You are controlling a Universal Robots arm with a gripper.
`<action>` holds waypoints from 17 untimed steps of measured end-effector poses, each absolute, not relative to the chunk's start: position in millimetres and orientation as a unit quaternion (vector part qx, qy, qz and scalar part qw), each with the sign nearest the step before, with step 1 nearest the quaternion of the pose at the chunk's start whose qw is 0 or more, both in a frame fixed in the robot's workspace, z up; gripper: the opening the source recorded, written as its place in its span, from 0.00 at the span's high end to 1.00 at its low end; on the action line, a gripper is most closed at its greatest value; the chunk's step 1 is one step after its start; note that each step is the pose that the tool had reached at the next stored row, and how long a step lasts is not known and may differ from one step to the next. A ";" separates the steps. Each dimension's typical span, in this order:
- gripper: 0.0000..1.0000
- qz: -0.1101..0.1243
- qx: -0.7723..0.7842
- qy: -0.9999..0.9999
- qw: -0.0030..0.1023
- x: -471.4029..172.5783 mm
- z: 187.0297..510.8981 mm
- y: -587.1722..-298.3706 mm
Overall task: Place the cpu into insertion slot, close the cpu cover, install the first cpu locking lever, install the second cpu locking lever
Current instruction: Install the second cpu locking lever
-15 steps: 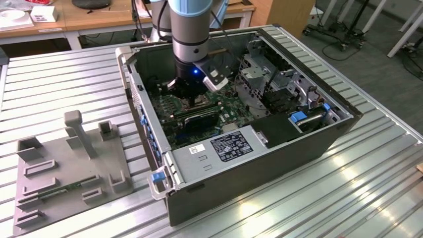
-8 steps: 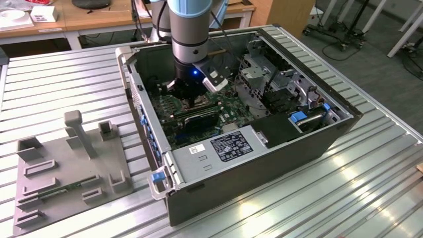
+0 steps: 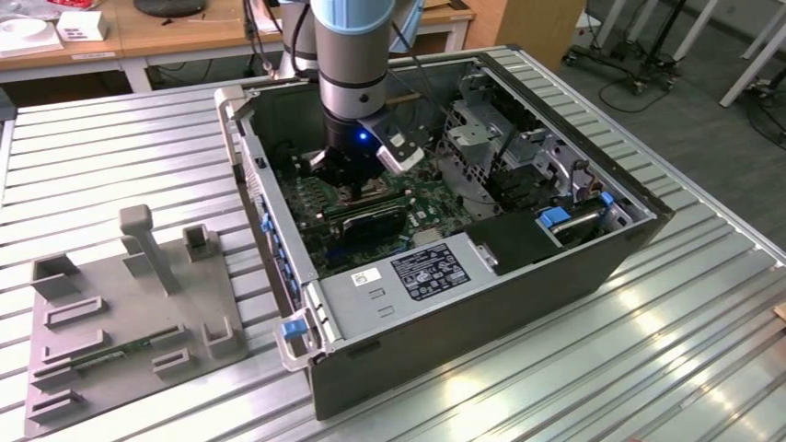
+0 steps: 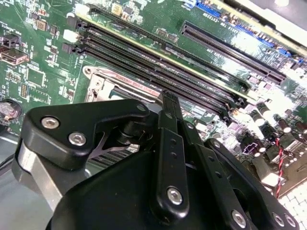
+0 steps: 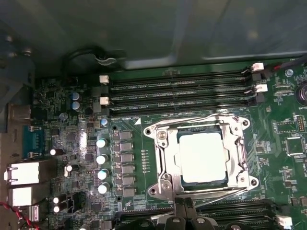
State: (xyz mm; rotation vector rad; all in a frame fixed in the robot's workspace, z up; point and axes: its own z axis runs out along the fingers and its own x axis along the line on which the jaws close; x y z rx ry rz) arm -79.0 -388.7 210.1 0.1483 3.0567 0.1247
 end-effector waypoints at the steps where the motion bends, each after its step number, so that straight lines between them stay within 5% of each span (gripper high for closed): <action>1: 0.90 0.041 0.048 0.997 0.040 -80.6 209.9 -388.7; 17: 0.90 0.042 0.048 0.997 0.043 -90.3 206.3 -388.7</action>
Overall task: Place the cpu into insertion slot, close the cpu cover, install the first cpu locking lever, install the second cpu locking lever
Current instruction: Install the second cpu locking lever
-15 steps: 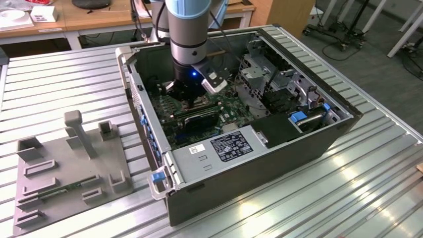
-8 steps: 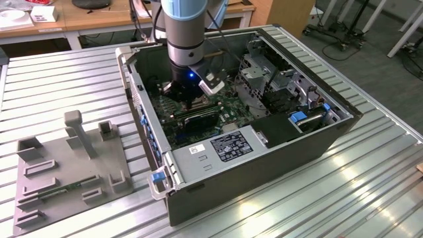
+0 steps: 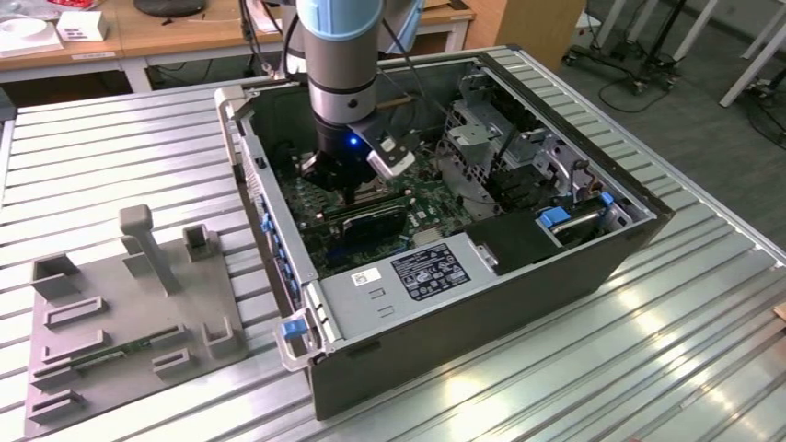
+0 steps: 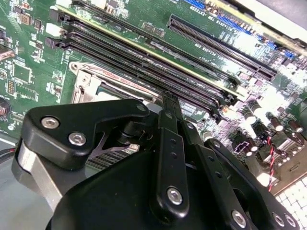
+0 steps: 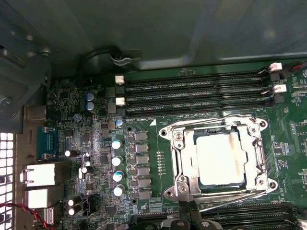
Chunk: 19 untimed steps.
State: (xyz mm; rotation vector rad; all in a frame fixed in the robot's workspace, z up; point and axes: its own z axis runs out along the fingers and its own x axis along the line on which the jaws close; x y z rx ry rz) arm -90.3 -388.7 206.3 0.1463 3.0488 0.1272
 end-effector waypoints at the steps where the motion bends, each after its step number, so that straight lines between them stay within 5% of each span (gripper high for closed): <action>1: 0.90 0.043 0.047 0.997 0.043 -90.7 205.9 -388.7; 19: 0.90 0.045 0.023 0.998 0.042 -92.6 202.5 -383.3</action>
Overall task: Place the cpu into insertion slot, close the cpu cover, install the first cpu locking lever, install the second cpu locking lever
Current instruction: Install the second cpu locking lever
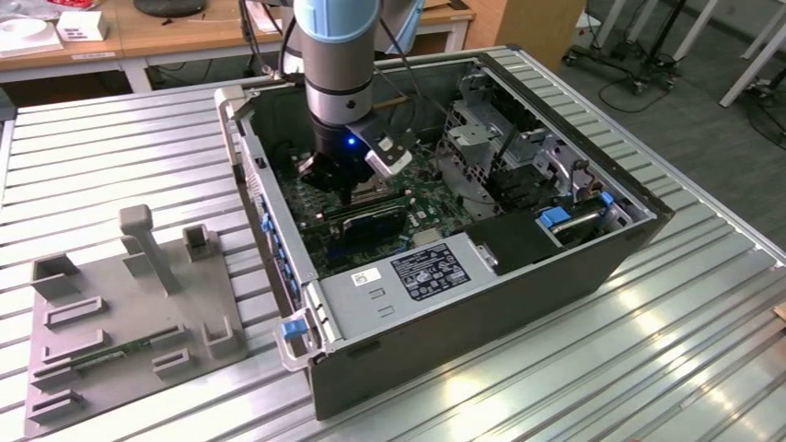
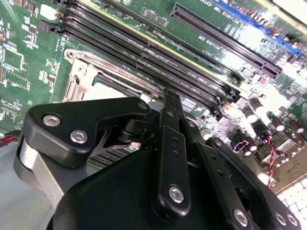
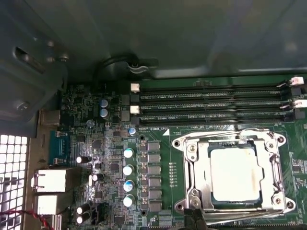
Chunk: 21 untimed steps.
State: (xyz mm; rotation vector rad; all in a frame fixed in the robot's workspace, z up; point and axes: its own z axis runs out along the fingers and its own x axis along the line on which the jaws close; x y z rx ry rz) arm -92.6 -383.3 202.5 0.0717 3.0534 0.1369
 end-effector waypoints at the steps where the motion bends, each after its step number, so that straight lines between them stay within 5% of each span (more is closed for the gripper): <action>1: 0.90 0.045 0.023 0.998 0.042 -92.6 202.4 -382.8; 21: 0.90 0.045 0.023 0.998 0.043 -97.7 200.2 -380.8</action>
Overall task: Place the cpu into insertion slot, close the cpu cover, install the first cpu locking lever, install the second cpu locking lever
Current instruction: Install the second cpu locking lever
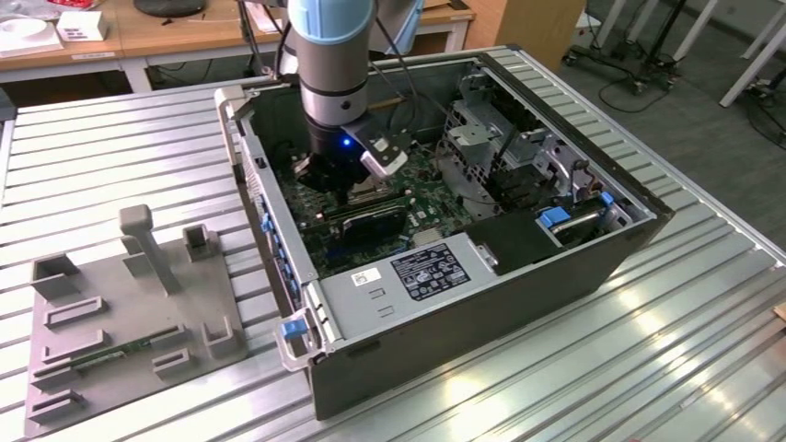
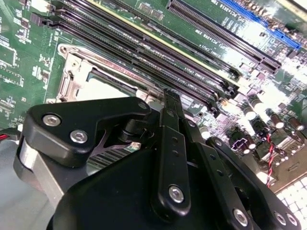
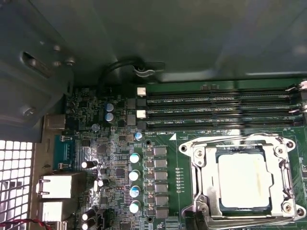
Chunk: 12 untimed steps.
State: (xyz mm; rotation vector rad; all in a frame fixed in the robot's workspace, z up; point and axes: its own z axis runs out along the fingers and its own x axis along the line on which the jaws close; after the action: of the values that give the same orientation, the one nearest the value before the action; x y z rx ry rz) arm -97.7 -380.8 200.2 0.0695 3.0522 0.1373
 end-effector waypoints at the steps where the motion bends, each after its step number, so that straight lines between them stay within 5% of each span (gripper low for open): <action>1: 0.90 0.045 0.023 0.998 0.043 -97.9 200.1 -380.6; 12: 0.90 0.045 0.023 0.998 0.043 -98.0 198.7 -378.4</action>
State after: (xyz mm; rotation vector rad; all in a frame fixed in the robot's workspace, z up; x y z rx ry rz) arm -98.0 -378.4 198.7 0.0696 3.0521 0.1379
